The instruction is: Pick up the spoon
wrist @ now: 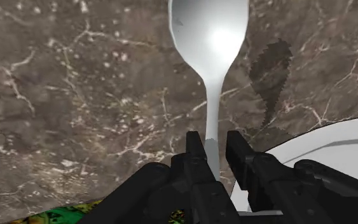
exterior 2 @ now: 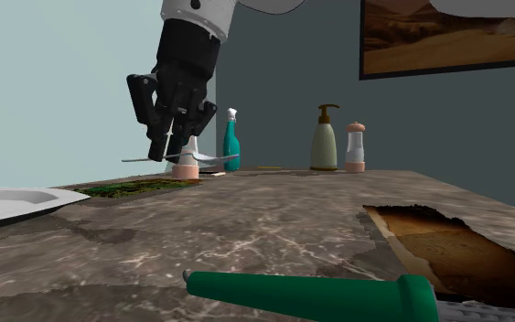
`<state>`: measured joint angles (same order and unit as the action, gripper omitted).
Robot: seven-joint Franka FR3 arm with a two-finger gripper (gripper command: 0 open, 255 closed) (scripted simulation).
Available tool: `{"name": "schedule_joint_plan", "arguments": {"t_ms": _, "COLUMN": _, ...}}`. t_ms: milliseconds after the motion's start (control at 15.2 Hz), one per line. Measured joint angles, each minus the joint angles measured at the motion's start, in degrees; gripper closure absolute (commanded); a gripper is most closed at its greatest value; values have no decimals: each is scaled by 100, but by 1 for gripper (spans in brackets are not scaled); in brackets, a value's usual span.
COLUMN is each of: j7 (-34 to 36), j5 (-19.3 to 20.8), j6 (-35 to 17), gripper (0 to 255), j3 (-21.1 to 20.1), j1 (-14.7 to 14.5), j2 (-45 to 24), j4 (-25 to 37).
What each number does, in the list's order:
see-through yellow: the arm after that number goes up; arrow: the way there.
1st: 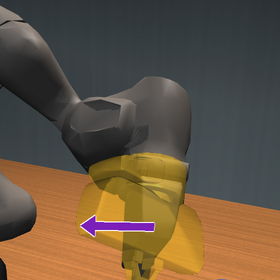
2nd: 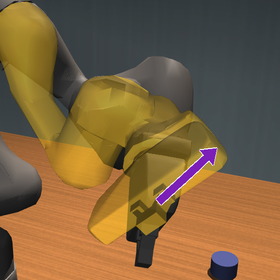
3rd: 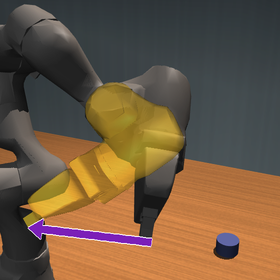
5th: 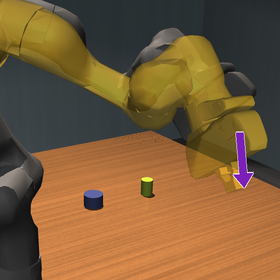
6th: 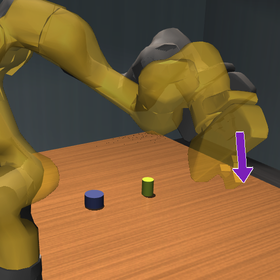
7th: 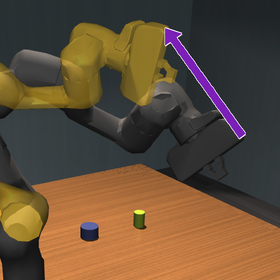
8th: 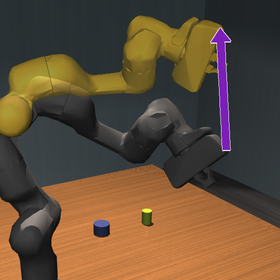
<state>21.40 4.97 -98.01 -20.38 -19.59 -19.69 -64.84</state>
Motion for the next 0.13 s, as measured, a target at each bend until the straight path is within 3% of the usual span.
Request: {"name": "schedule_joint_plan", "arguments": {"t_ms": 132, "j7": 25, "j5": 44, "j6": 182, "gripper": 255, "j3": -2, "j1": -56, "j2": -107, "j4": 284}}
